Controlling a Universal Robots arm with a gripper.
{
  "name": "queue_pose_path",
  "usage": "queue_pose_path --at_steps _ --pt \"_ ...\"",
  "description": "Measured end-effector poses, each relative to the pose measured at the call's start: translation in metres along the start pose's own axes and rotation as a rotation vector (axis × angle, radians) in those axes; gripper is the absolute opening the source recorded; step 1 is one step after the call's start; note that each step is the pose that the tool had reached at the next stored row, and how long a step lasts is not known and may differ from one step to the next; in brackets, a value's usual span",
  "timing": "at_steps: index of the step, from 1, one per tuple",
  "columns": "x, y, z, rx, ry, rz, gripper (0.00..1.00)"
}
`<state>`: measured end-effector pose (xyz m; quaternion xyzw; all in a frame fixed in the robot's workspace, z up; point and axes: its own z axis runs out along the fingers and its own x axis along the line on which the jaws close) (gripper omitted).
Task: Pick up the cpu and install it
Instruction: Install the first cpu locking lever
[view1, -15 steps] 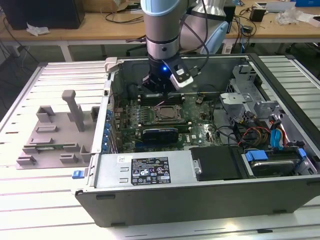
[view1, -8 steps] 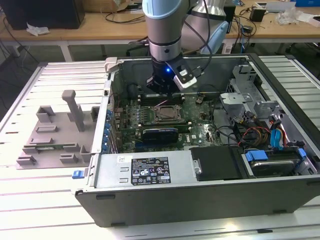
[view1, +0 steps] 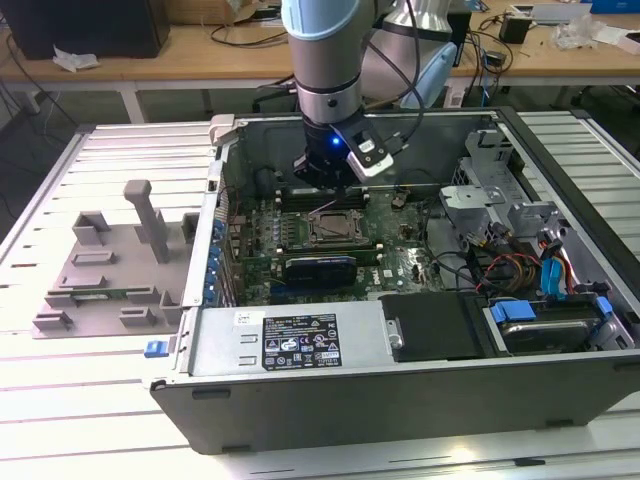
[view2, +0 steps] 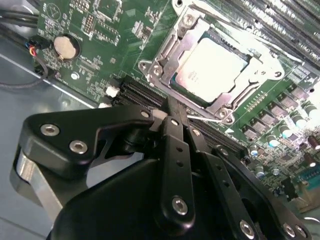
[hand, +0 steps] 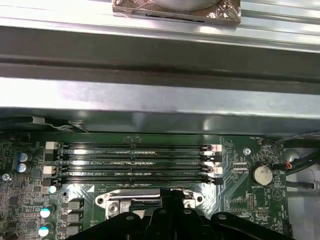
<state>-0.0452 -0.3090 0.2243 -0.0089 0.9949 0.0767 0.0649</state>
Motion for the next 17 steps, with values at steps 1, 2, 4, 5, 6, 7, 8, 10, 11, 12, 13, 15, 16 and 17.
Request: queue_pose_path --at_steps 1,2,4,5,6,7,8,10,11,12,13,15,16,17 --pt "0.0023 0.0018 0.0008 0.0 -0.0004 0.0 0.11" --pt "0.005 0.0043 0.002 0.0001 -0.0007 0.001 0.11" --pt "0.0072 0.0057 0.0046 0.0003 -0.0019 0.003 0.11" --pt "0.008 0.0059 0.0058 0.0006 -0.0035 0.004 0.11" --pt "0.0085 0.0059 0.0066 0.0007 -0.0052 0.005 0.11" --pt "0.0101 0.0061 0.0083 0.0012 -0.0139 0.007 0.11" --pt "0.0107 0.0061 0.009 0.0018 -0.0209 0.008 0.11" --pt "0.0112 0.0061 0.0097 0.0019 -0.0328 0.009 0.11" --pt "0.0114 0.0061 0.0101 0.0019 -0.0382 0.009 0.11" --pt "0.0117 0.0061 0.0103 0.0022 -0.0438 0.009 0.11" --pt "0.012 0.006 0.0106 0.0024 -0.0498 0.01 0.11" --pt "0.0128 0.0059 0.0114 0.0027 -0.0639 0.01 0.11" --pt "0.0133 0.0059 0.0118 0.0029 -0.0678 0.01 0.11" --pt "0.014 0.0059 0.0127 0.0032 -0.0719 0.011 0.11"
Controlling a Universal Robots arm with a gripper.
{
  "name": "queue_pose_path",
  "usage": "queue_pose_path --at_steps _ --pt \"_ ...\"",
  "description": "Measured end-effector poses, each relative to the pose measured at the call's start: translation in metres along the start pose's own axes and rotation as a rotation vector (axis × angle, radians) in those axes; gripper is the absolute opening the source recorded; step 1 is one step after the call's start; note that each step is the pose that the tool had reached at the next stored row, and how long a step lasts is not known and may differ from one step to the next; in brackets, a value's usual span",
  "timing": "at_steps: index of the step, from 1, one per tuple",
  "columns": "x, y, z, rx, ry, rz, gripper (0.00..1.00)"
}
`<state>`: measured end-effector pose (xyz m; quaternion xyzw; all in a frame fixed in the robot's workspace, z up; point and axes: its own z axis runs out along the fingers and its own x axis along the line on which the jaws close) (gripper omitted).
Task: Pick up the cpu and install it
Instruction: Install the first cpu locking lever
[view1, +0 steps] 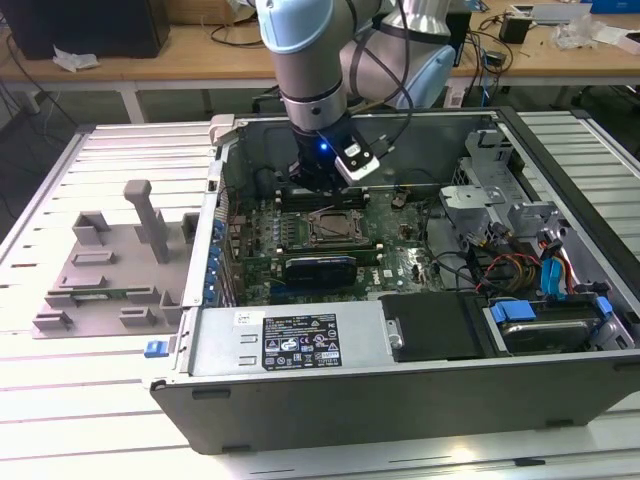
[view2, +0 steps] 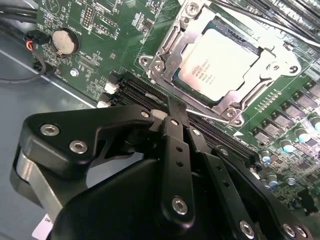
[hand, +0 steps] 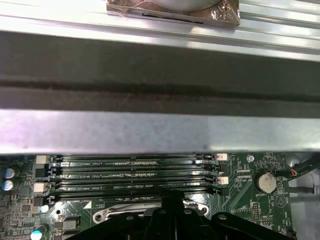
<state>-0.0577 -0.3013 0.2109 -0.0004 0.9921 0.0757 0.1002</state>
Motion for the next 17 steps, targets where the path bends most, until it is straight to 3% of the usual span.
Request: queue_pose_path --at_steps 3,6,7,9,11,13,17 --pt "0.0029 -0.001 0.0083 0.0005 -0.0034 0.002 0.11" --pt "0.0037 0.0018 0.0119 0.0077 -0.004 0.006 0.11" --pt "0.0037 0.0022 0.0121 0.0151 -0.0062 0.019 0.11" --pt "0.0036 0.0026 0.0118 0.038 -0.0123 0.058 0.11" --pt "0.0026 0.0035 0.0069 0.0392 -0.013 0.06 0.11" --pt "0.0031 0.0059 0.0072 0.0383 -0.0201 0.059 0.11" --pt "0.0048 0.0096 0.0075 0.0385 -0.023 0.06 0.11"
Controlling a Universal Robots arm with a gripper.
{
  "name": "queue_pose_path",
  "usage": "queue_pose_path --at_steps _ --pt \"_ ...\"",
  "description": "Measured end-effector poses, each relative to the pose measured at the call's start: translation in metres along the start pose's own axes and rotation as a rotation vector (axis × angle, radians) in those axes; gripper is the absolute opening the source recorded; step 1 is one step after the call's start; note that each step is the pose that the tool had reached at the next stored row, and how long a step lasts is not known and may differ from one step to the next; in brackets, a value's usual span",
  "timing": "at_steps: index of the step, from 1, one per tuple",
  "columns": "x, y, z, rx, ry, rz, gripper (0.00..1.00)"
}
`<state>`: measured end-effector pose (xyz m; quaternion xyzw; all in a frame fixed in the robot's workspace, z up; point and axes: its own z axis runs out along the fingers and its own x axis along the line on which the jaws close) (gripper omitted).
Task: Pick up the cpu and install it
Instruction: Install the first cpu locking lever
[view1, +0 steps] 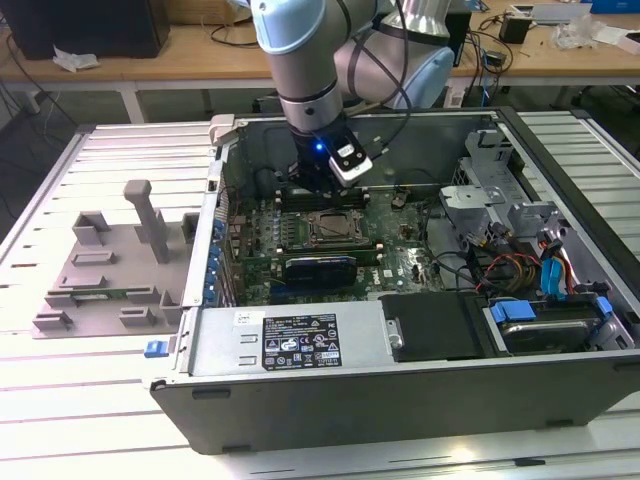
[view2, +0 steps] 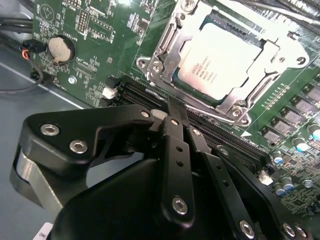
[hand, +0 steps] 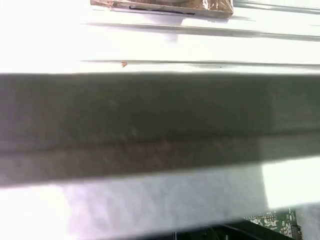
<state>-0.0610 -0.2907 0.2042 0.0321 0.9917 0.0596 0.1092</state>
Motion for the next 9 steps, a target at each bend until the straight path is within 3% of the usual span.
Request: queue_pose_path --at_steps 3,6,9 --pt "0.0008 0.0 0.0004 0.0 -0.0027 0.0 0.11" --pt "0.0023 -0.0001 0.0015 -0.0013 -0.0184 -0.001 0.11" --pt "0.0027 -0.0002 0.0016 -0.0015 -0.0231 -0.002 0.11"
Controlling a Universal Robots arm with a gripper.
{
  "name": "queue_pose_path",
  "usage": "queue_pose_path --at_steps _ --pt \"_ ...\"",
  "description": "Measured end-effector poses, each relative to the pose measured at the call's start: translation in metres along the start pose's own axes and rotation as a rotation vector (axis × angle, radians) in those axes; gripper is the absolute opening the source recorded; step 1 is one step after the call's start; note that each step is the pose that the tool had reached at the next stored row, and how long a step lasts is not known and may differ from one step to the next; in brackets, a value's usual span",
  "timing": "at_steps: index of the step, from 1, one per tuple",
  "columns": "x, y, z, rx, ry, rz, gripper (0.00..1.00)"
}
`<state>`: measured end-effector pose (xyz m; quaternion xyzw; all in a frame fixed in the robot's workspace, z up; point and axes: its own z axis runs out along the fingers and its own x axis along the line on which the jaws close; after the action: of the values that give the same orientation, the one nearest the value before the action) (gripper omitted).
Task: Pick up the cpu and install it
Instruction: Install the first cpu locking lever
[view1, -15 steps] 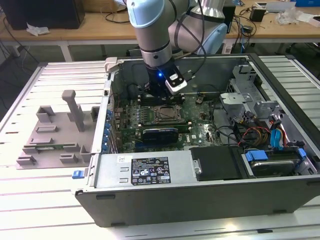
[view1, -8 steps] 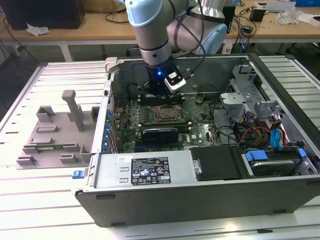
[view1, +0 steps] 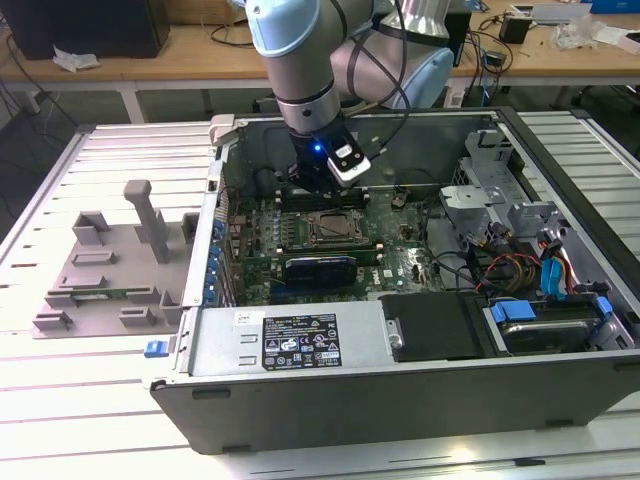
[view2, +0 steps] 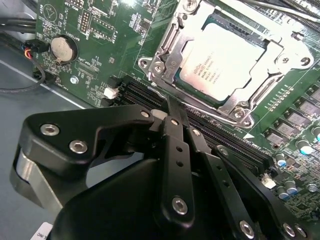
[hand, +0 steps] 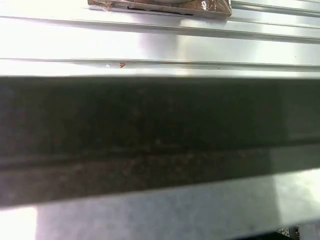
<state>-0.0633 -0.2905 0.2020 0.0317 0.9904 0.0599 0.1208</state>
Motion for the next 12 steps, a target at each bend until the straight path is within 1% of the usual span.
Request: queue_pose_path --at_steps 2,5,12 --pt "0.0002 0.0 0.0001 -0.0002 -0.0015 0.0 0.11" --pt "0.0008 -0.0001 0.0004 -0.0005 -0.006 -0.001 0.11" --pt "0.0019 -0.0003 0.0013 -0.0008 -0.0111 -0.001 0.11"
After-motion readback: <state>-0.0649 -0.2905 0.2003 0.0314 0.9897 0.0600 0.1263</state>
